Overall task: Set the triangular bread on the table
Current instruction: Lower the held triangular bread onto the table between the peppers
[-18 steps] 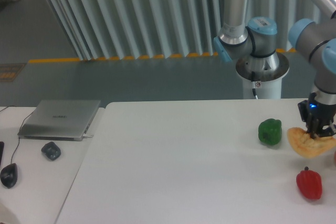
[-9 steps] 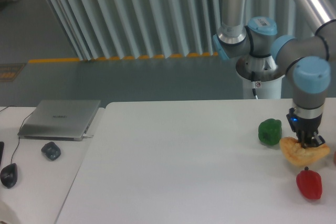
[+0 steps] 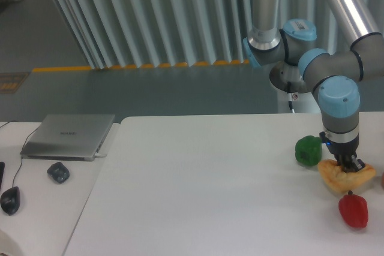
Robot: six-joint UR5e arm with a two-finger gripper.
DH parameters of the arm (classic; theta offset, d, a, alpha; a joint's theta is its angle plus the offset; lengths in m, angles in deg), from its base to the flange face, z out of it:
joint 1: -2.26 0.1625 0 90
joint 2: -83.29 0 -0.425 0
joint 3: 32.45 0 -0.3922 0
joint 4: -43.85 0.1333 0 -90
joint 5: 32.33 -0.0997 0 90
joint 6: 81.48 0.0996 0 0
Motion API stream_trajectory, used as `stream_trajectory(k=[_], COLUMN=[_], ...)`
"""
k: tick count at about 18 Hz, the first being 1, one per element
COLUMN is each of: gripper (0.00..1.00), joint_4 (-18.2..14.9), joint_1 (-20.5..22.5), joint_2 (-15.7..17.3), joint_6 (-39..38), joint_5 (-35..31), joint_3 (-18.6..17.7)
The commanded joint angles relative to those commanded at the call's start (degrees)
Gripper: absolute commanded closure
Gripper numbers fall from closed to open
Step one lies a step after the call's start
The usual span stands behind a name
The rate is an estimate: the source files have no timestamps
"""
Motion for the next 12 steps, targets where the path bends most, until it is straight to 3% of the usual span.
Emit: stream_trajectory(k=[5,12], gripper=[0.0,0.0], joint_4=[2.2,2.1], joint_1=[-0.2,-1.7], joint_2=[0.4,0.8], joint_6=[-0.2,-0.4], joint_5=[0.2,0.5], joint_3=[0.8,2.7])
